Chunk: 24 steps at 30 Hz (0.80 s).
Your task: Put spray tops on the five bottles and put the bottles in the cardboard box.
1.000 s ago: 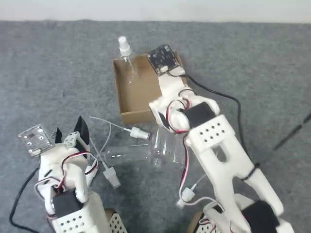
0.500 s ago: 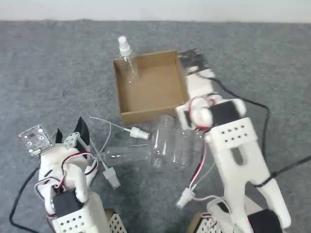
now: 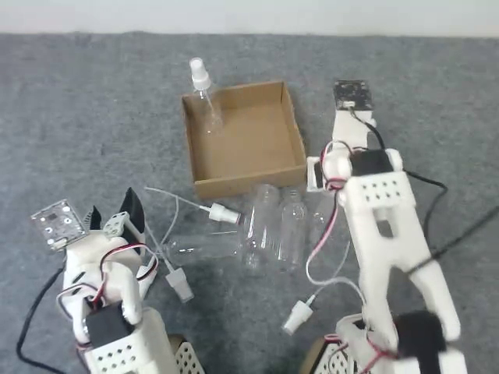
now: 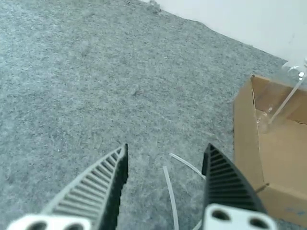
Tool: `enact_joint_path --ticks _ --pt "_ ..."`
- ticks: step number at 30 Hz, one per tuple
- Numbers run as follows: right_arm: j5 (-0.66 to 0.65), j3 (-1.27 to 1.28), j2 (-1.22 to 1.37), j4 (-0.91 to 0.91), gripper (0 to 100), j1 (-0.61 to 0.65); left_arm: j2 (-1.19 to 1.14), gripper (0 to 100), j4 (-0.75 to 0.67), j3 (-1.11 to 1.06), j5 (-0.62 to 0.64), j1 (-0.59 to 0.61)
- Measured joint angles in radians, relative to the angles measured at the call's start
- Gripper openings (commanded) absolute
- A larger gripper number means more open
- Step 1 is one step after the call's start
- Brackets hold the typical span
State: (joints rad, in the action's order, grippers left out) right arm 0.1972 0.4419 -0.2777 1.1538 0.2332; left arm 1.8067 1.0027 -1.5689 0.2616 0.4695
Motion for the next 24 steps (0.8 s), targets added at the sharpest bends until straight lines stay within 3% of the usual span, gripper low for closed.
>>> enact_joint_path --ticks 5,14,21,24 --pt "0.092 0.002 0.124 -0.1 22.8 -0.021 0.0 24 0.0 0.0 0.0 0.0" --pt "0.187 -0.091 0.358 -0.106 22.0 -0.083 0.0 24 0.0 0.0 0.0 0.0" --pt "0.187 -0.121 0.436 -0.107 1.8 -0.143 0.0 24 0.0 0.0 0.0 0.0" --pt "0.187 -0.121 0.436 -0.107 1.2 -0.17 0.0 24 0.0 0.0 0.0 0.0"
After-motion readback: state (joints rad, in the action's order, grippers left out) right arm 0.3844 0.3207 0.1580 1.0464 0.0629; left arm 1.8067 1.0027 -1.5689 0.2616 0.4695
